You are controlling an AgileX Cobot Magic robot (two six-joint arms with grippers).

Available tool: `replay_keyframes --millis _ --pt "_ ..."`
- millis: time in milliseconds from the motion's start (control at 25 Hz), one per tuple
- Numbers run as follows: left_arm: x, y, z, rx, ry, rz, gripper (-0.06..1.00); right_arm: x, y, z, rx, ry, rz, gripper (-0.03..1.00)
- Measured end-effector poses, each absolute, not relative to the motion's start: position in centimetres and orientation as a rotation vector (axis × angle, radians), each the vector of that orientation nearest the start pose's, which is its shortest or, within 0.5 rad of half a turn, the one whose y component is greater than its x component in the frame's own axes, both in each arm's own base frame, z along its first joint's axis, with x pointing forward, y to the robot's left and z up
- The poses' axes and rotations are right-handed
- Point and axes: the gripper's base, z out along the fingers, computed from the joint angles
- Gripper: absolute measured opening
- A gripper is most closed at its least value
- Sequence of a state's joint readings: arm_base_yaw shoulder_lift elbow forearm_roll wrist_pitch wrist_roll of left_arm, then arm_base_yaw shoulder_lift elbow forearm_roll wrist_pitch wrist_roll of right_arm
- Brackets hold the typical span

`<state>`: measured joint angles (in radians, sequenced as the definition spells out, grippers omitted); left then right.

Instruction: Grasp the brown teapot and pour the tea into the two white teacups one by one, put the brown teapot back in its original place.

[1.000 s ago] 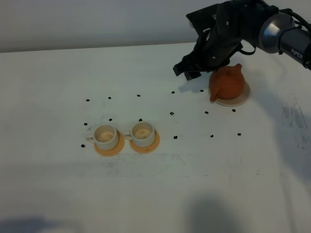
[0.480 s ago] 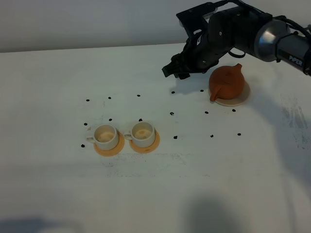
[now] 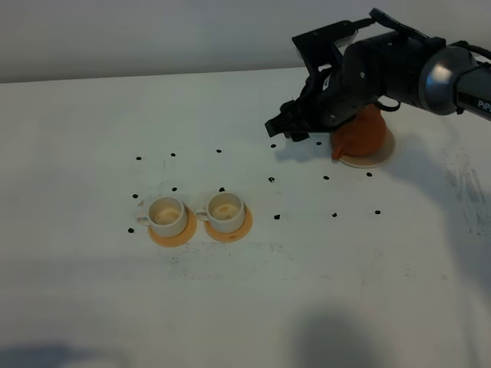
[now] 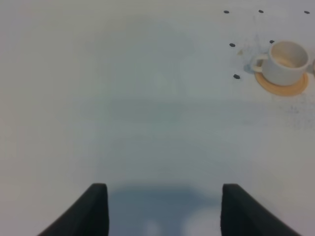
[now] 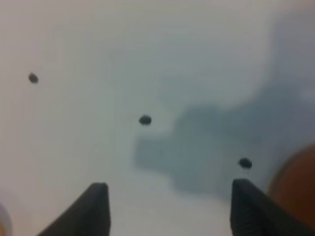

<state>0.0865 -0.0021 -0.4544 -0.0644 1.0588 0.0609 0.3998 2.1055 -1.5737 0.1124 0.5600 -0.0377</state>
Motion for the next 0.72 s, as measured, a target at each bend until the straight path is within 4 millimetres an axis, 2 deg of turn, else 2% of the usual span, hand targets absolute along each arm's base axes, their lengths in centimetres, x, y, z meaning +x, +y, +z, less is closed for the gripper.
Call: replay_keyframes --millis 240,720 --pt "0.0 -0.5 26.5 -0.025 2.084 0.012 0.5 41.9 18.2 17.1 -0.462 2.54 0.236 0.54" --pt "0.0 -0.5 26.5 -0.025 2.084 0.012 0.5 42.1 17.7 16.8 -0.468 2.549 0.213 0.54"
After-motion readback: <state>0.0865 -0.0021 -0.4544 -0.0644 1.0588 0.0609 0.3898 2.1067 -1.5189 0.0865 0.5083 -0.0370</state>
